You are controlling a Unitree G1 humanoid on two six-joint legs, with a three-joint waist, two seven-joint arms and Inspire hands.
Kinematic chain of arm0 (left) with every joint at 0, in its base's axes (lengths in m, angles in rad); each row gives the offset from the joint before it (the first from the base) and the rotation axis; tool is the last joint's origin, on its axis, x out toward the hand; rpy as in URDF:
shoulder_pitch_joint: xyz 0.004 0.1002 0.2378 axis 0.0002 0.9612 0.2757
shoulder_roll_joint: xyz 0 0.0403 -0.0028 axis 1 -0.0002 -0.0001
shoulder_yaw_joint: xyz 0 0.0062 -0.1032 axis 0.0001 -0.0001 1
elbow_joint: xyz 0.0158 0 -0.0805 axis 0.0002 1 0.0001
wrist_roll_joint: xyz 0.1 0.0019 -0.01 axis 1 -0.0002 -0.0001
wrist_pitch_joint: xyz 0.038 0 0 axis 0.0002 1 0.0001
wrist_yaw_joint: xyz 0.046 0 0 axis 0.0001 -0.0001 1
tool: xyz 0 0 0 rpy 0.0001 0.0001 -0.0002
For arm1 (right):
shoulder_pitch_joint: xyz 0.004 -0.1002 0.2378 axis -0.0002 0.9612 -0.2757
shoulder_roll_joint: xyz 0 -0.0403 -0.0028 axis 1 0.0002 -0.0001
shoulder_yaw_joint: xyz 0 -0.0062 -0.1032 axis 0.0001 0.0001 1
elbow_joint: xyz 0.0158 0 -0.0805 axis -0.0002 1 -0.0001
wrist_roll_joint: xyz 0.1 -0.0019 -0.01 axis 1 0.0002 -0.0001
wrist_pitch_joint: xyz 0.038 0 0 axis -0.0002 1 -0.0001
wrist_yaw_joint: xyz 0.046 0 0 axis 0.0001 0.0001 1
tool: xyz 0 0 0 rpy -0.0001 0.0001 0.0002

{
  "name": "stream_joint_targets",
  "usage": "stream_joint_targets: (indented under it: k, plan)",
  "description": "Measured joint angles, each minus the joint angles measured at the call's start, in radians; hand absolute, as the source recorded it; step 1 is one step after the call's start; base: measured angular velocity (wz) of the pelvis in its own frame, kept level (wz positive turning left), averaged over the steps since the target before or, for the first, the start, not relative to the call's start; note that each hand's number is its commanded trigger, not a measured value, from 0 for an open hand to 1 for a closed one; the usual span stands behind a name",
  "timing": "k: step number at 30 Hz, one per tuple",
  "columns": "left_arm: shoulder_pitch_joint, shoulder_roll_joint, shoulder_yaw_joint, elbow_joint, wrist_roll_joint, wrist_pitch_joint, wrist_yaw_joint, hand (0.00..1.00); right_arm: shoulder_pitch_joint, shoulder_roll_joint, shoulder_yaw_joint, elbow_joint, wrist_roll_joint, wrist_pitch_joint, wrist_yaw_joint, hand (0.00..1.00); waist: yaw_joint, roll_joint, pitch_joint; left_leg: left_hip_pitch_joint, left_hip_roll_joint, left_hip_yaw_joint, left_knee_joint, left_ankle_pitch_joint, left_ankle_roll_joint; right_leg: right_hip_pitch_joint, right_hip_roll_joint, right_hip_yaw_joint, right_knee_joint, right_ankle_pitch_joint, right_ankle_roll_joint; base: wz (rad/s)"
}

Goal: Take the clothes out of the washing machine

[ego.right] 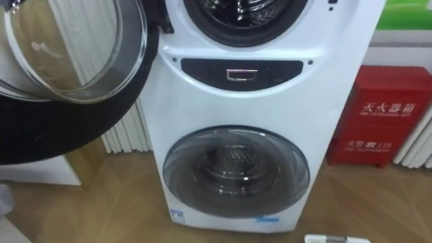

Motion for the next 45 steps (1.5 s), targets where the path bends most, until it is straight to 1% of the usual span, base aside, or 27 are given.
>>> stream_joint_targets:
  k: [1, 2, 4, 6, 9, 11, 12, 14, 15, 17, 19, 22, 23, 24, 25, 27, 29, 30, 31, 33, 35, 36, 38, 40, 42, 43, 45]
  plan:
    - [0.001, 0.003, 0.012, 0.001, -0.027, -0.004, 0.0, 0.0, -0.001, 0.0, -0.001, -0.002, 0.001, 0.0, 0.007, 0.0, 0.0, -0.008, -0.0012, 0.0, 0.01, -0.008, -0.005, 0.003, -0.005, 0.012, 0.009, -0.003, -0.025, 0.012, -0.003, 0.05]
    - [0.001, 0.005, 0.03, 0.008, -0.029, -0.008, 0.001, 0.0, -0.004, -0.001, -0.003, -0.004, -0.001, 0.0, 0.008, 0.0, 0.002, -0.01, 0.0015, 0.0, 0.014, -0.016, -0.007, 0.005, -0.007, 0.022, 0.018, -0.002, -0.046, 0.021, -0.003, 0.07]
    - [0.003, 0.003, 0.039, 0.019, -0.067, -0.01, 0.0, 0.0, -0.005, -0.005, -0.003, -0.011, -0.001, -0.003, 0.008, 0.0, 0.002, -0.018, 0.0011, 0.0, 0.013, -0.032, -0.013, 0.007, -0.008, 0.031, 0.023, -0.007, -0.066, 0.028, -0.004, 0.09]
    - [0.005, 0.002, 0.046, 0.019, -0.101, -0.013, -0.003, 0.0, -0.006, -0.005, -0.004, -0.014, -0.006, -0.012, 0.008, 0.0, 0.0, -0.02, 0.0019, -0.005, 0.012, -0.045, -0.01, 0.006, -0.008, 0.041, 0.025, -0.02, -0.079, 0.031, -0.004, 0.19]
    - [0.01, -0.002, 0.047, 0.018, -0.141, -0.014, -0.009, 0.0, 0.0, -0.005, -0.004, -0.028, -0.015, -0.016, 0.015, 0.0, -0.004, -0.015, 0.0052, -0.01, 0.01, -0.064, -0.002, 0.006, -0.008, 0.055, 0.028, -0.044, -0.092, 0.031, -0.003, 0.21]
    - [0.011, -0.007, 0.048, 0.012, -0.142, -0.014, -0.012, 0.0, 0.006, -0.005, -0.012, -0.049, -0.038, -0.024, 0.02, 0.0, -0.012, -0.005, 0.0137, -0.011, 0.008, -0.086, -0.002, 0.004, -0.011, 0.073, 0.03, -0.059, -0.111, 0.032, -0.002, 0.24]
    - [0.012, -0.007, 0.048, 0.01, -0.142, -0.014, -0.013, 0.0, 0.009, -0.007, -0.013, -0.054, -0.044, -0.027, 0.021, 0.0, -0.013, 0.0, 0.0146, -0.01, 0.008, -0.091, -0.003, 0.004, -0.012, 0.079, 0.03, -0.062, -0.118, 0.032, -0.001, 0.27]
    - [0.012, -0.006, 0.06, 0.006, -0.176, -0.017, -0.012, 0.0, 0.011, -0.007, -0.013, -0.062, -0.058, -0.033, 0.025, 0.0, -0.017, 0.012, 0.0111, -0.008, 0.005, -0.106, -0.005, 0.002, -0.015, 0.101, 0.033, -0.08, -0.133, 0.032, -0.001, 0.2]
    - [0.012, -0.006, 0.061, 0.003, -0.192, -0.018, -0.011, 0.0, 0.014, -0.008, -0.013, -0.066, -0.056, -0.034, 0.022, 0.0, -0.022, 0.015, 0.0115, -0.007, -0.001, -0.11, -0.005, 0.002, -0.016, 0.108, 0.033, -0.083, -0.138, 0.032, -0.001, 0.21]
    - [0.012, -0.008, 0.065, -0.001, -0.266, -0.023, -0.006, 0.0, 0.032, -0.008, -0.013, -0.061, -0.058, -0.04, 0.005, 0.0, -0.03, 0.032, 0.0092, 0.017, -0.009, -0.136, -0.011, 0.002, -0.016, 0.141, 0.032, -0.094, -0.151, 0.032, -0.001, 0.28]
    - [0.005, -0.004, 0.091, -0.008, -0.298, -0.024, 0.003, 0.0, 0.048, -0.009, -0.017, -0.048, -0.068, -0.046, -0.001, 0.0, -0.036, 0.037, 0.0081, 0.039, -0.017, -0.15, -0.025, 0.003, -0.016, 0.164, 0.03, -0.101, -0.167, 0.03, 0.003, 0.23]
    - [0.0, -0.004, 0.142, -0.083, -0.309, -0.033, 0.041, 0.0, 0.082, -0.01, -0.065, -0.057, -0.072, -0.048, -0.011, 0.0, -0.035, 0.045, 0.009, 0.053, -0.022, -0.154, -0.038, 0.003, -0.016, 0.178, 0.027, -0.104, -0.171, 0.029, 0.004, 0.03]
    - [0.001, -0.003, 0.169, -0.137, -0.327, -0.033, 0.053, 0.0, 0.112, -0.009, -0.097, -0.08, -0.076, -0.048, -0.013, 0.0, -0.034, 0.046, 0.0089, 0.061, -0.024, -0.156, -0.042, 0.003, -0.016, 0.19, 0.026, -0.105, -0.175, 0.03, 0.006, 0.05]
    - [-0.001, -0.002, 0.202, -0.188, -0.335, -0.037, 0.068, 0.0, 0.141, -0.008, -0.125, -0.105, -0.087, -0.052, -0.019, 0.0, -0.036, 0.054, 0.0112, 0.067, -0.026, -0.158, -0.042, 0.003, -0.016, 0.194, 0.026, -0.104, -0.18, 0.032, 0.009, 0.05]
    - [-0.006, 0.001, 0.212, -0.207, -0.341, -0.042, 0.081, 0.0, 0.152, -0.009, -0.136, -0.112, -0.087, -0.058, -0.024, 0.0, -0.038, 0.057, 0.011, 0.07, -0.027, -0.159, -0.042, 0.003, -0.016, 0.196, 0.025, -0.105, -0.18, 0.033, 0.01, 0.03]
    - [-0.048, 0.019, 0.235, -0.22, -0.362, -0.065, 0.121, 0.0, 0.17, -0.013, -0.163, -0.116, -0.087, -0.071, -0.039, 0.0, -0.044, 0.063, 0.0109, 0.077, -0.031, -0.166, -0.048, 0.004, -0.014, 0.209, 0.026, -0.105, -0.181, 0.034, 0.012, 0.0]
    - [-0.088, 0.058, 0.238, -0.265, -0.362, -0.072, 0.166, 0.0, 0.198, -0.017, -0.175, -0.134, -0.093, -0.078, -0.05, 0.0, -0.048, 0.078, 0.0058, 0.082, -0.036, -0.163, -0.059, 0.007, -0.01, 0.208, 0.026, -0.096, -0.181, 0.036, 0.015, -0.08]
    - [-0.094, 0.067, 0.24, -0.283, -0.361, -0.073, 0.176, 0.0, 0.205, -0.017, -0.18, -0.139, -0.104, -0.078, -0.05, 0.0, -0.048, 0.088, 0.0082, 0.083, -0.037, -0.163, -0.061, 0.008, -0.009, 0.208, 0.025, -0.095, -0.181, 0.036, 0.016, -0.09]
    - [-0.1, 0.078, 0.258, -0.336, -0.361, -0.072, 0.19, 0.0, 0.217, -0.015, -0.2, -0.144, -0.127, -0.079, -0.049, 0.0, -0.058, 0.093, 0.0039, 0.091, -0.041, -0.164, -0.068, 0.01, -0.005, 0.209, 0.023, -0.094, -0.182, 0.038, 0.018, -0.04]
    - [-0.109, 0.089, 0.278, -0.409, -0.36, -0.081, 0.216, 0.0, 0.238, -0.014, -0.24, -0.149, -0.15, -0.078, -0.05, 0.0, -0.064, 0.113, 0.0014, 0.097, -0.045, -0.162, -0.074, 0.013, -0.001, 0.21, 0.018, -0.089, -0.18, 0.04, 0.022, -0.06]
    - [-0.111, 0.108, 0.284, -0.518, -0.356, -0.081, 0.241, 0.0, 0.267, -0.016, -0.273, -0.179, -0.149, -0.077, -0.05, 0.0, -0.063, 0.136, -0.0008, 0.098, -0.046, -0.16, -0.074, 0.014, 0.001, 0.21, 0.015, -0.079, -0.18, 0.042, 0.027, -0.12]
    - [-0.111, 0.114, 0.286, -0.548, -0.356, -0.082, 0.246, 0.0, 0.27, -0.016, -0.277, -0.181, -0.149, -0.077, -0.05, 0.0, -0.063, 0.138, -0.0012, 0.098, -0.046, -0.16, -0.074, 0.014, 0.001, 0.21, 0.015, -0.079, -0.18, 0.042, 0.028, -0.07]
    - [-0.129, 0.134, 0.288, -0.612, -0.346, -0.102, 0.263, 0.0, 0.275, -0.017, -0.28, -0.182, -0.152, -0.077, -0.052, 0.0, -0.064, 0.141, -0.0018, 0.104, -0.049, -0.16, -0.075, 0.015, 0.003, 0.21, 0.017, -0.071, -0.179, 0.042, 0.028, -0.04]
    - [-0.14, 0.135, 0.299, -0.649, -0.328, -0.1, 0.28, 0.0, 0.273, -0.019, -0.28, -0.183, -0.159, -0.077, -0.048, 0.0, -0.068, 0.148, -0.0007, 0.109, -0.048, -0.16, -0.078, 0.015, 0.003, 0.211, 0.019, -0.063, -0.18, 0.042, 0.028, -0.06]
    - [-0.139, 0.136, 0.304, -0.701, -0.326, -0.101, 0.287, 0.0, 0.272, -0.02, -0.285, -0.183, -0.159, -0.076, -0.046, 0.0, -0.075, 0.146, 0.0031, 0.113, -0.049, -0.161, -0.09, 0.015, 0.003, 0.215, 0.02, -0.056, -0.181, 0.042, 0.028, -0.06]
    - [-0.136, 0.145, 0.304, -0.707, -0.292, -0.098, 0.295, 0.0, 0.27, -0.021, -0.287, -0.183, -0.157, -0.076, -0.046, 0.0, -0.078, 0.149, 0.0059, 0.112, -0.049, -0.16, -0.091, 0.015, 0.003, 0.214, 0.02, -0.054, -0.181, 0.042, 0.028, 0.0]
    - [-0.137, 0.157, 0.305, -0.711, -0.278, -0.093, 0.295, 0.0, 0.27, -0.021, -0.287, -0.183, -0.156, -0.075, -0.045, 0.0, -0.082, 0.154, 0.0058, 0.108, -0.049, -0.161, -0.089, 0.015, 0.003, 0.207, 0.021, -0.056, -0.183, 0.041, 0.028, 0.04]
